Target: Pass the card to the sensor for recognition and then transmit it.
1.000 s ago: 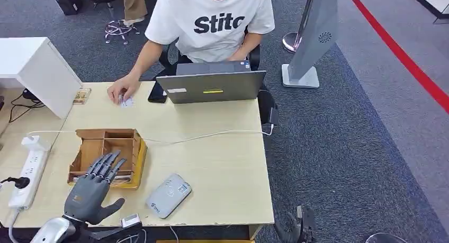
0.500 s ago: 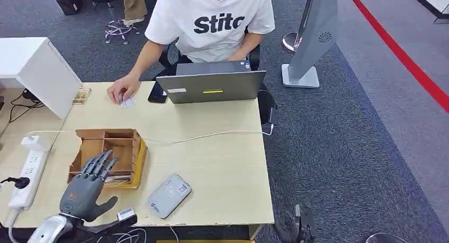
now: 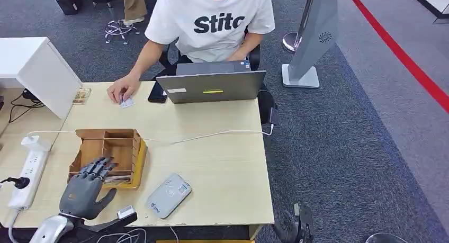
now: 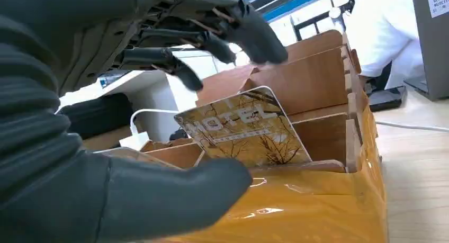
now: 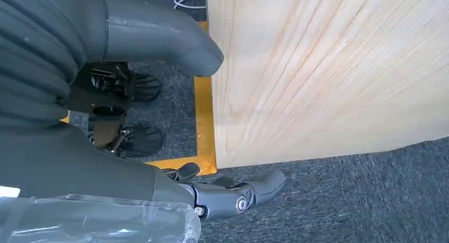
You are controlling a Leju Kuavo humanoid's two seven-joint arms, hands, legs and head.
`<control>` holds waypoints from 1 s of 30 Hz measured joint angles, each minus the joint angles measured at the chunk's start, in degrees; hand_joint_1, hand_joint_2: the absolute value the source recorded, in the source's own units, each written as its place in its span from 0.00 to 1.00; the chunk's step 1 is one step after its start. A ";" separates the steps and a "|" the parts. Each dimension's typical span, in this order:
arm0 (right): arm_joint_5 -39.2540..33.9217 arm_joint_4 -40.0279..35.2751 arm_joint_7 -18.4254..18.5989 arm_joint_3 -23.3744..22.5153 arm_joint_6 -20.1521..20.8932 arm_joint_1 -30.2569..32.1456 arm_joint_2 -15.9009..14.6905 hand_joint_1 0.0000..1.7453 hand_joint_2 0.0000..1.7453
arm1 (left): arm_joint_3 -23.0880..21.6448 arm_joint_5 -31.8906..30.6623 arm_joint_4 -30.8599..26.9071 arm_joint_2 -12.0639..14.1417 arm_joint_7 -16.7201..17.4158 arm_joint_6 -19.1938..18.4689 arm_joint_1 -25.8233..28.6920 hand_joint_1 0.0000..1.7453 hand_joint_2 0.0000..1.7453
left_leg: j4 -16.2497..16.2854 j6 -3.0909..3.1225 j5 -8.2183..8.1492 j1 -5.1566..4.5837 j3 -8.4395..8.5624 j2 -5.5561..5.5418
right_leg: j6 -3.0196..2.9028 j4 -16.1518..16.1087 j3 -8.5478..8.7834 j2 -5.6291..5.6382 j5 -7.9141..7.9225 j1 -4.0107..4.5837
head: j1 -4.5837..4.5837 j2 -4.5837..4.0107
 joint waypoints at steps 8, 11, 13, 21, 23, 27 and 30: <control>0.00 0.00 0.00 0.02 0.28 0.00 0.00 0.00 1.00 | 0.00 0.20 0.00 -0.18 -0.22 -0.28 0.00 1.00 1.00 | 0.00 0.00 0.00 0.00 0.00 0.00 | 0.00 0.00 0.00 0.00 0.00 0.00 | 0.02 0.00; 0.02 0.00 0.02 0.04 0.26 -0.01 0.00 0.00 1.00 | 0.04 0.28 -0.02 -0.37 -0.22 0.15 -0.01 1.00 1.00 | 0.00 0.00 0.00 0.00 0.00 0.00 | 0.00 0.00 0.00 0.00 0.00 0.00 | 0.02 0.00; 0.15 0.00 0.04 0.11 0.24 -0.01 0.00 0.00 1.00 | 0.22 0.33 -0.02 -0.44 -0.22 1.04 -0.08 1.00 1.00 | 0.00 0.00 0.00 0.00 0.00 0.00 | 0.00 0.00 0.00 0.00 0.00 0.00 | 0.02 0.00; 0.74 0.00 0.44 0.33 -0.61 -0.33 0.26 0.00 1.00 | 3.02 -0.90 -4.53 -0.48 0.15 9.53 -1.95 1.00 1.00 | 0.00 -0.01 0.01 0.01 0.00 -0.03 | 0.00 0.00 0.01 -0.03 0.00 0.00 | 0.02 0.00; 0.85 0.00 0.68 0.48 -0.68 -0.43 0.42 0.00 1.00 | 3.80 -1.07 -6.29 -0.48 0.15 9.73 -2.77 1.00 1.00 | 0.00 -0.02 0.02 0.00 0.01 -0.03 | 0.00 0.00 0.01 -0.03 0.01 0.00 | 0.00 0.00; 0.85 0.00 0.90 0.92 -0.77 -0.49 0.48 0.00 1.00 | 4.89 -1.27 -9.37 -0.66 0.00 12.28 -3.40 1.00 1.00 | 0.01 -0.02 0.02 0.01 0.01 -0.03 | -0.01 0.00 0.00 -0.02 0.01 0.01 | 0.02 0.00; 0.85 0.00 1.05 1.16 -1.01 -0.65 0.59 0.00 1.00 | 6.03 0.03 -13.12 -1.24 0.28 12.81 -5.28 1.00 1.00 | 0.01 -0.02 0.03 0.00 0.00 -0.07 | -0.01 0.00 0.00 -0.06 0.01 0.01 | 0.00 0.00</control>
